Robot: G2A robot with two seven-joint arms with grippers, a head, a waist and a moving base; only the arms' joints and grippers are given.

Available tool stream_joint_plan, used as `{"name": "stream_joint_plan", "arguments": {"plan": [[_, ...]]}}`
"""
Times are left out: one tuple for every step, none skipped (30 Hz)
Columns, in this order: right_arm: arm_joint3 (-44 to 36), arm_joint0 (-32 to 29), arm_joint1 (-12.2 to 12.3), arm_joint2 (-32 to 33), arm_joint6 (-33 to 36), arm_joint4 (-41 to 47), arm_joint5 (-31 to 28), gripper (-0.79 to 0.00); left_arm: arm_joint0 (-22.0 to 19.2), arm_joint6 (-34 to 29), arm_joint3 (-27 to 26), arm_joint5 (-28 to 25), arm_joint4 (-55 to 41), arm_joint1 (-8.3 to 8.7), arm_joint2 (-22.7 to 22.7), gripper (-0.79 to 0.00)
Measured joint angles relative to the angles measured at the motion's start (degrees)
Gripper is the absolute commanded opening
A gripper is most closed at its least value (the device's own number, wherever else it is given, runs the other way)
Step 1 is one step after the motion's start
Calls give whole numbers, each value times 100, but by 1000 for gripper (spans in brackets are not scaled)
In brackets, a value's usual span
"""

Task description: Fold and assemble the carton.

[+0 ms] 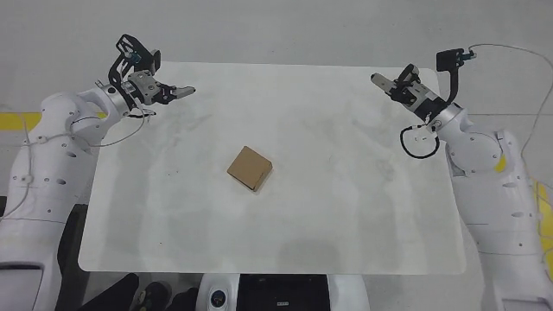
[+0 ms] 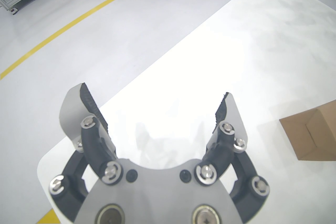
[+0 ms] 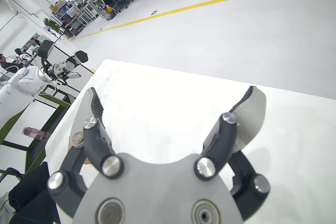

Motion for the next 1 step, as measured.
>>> {"name": "stream_joint_plan", "arguments": {"plan": [[0, 0, 0, 0, 0, 0, 0, 0, 0, 0, 0, 0, 0, 0, 0, -1]]}}
